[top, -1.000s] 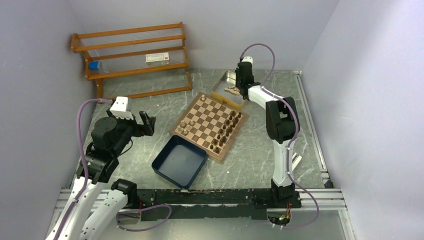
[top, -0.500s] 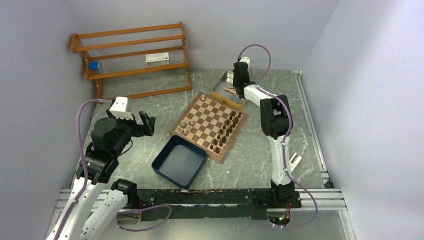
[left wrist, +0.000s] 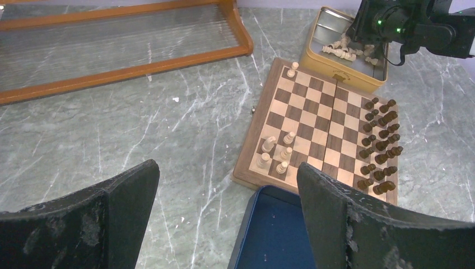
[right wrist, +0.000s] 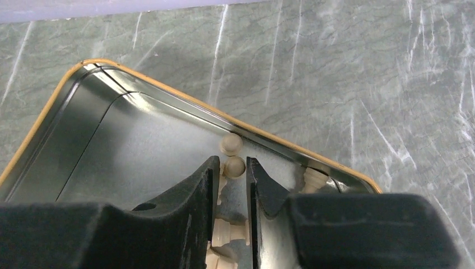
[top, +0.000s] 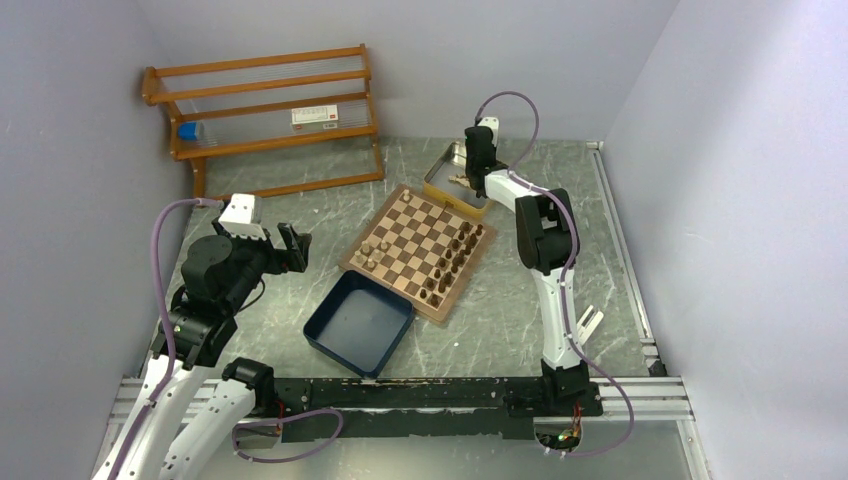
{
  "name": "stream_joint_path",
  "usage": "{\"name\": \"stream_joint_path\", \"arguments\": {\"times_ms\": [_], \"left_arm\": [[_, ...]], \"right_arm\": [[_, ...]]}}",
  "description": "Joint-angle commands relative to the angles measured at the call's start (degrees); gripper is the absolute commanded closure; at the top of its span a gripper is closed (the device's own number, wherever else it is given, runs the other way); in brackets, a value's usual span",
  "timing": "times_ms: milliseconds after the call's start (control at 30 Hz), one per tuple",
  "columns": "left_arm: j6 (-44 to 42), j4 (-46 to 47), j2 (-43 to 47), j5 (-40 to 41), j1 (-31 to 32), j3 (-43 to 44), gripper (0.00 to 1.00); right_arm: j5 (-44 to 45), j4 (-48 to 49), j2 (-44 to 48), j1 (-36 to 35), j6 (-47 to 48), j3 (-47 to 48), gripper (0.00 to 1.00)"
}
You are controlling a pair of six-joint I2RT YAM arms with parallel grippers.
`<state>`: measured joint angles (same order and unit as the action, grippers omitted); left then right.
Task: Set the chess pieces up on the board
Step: Pick up the chess piece from the storage box.
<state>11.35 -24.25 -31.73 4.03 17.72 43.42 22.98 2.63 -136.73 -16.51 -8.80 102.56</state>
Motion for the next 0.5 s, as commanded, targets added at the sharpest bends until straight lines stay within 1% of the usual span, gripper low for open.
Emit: {"name": "stream_joint_path", "arguments": {"times_ms": [0, 167, 400, 467], "left_arm": [[0.0, 1.0, 0.4, -1.2, -0.4, -0.3, 0.03], [0.0, 1.0, 0.3, -1.2, -0.4, -0.3, 0.03], [0.0, 1.0, 0.1, -1.3, -0.4, -0.3, 0.03], [0.0, 1.0, 0.1, -1.3, -0.4, -0.3, 0.03]], "right_arm": [[1.8, 0.4, -1.6, 0.1, -0.5, 2.8, 0.72], [2.2, 0.2, -2.1, 0.1, 0.0, 3.4, 0.75], [2.1, 0.4, -2.0, 0.2, 0.9, 3.0, 0.84], [2.0, 0.2, -1.9, 0.2, 1.2, 3.1, 0.85]]}}
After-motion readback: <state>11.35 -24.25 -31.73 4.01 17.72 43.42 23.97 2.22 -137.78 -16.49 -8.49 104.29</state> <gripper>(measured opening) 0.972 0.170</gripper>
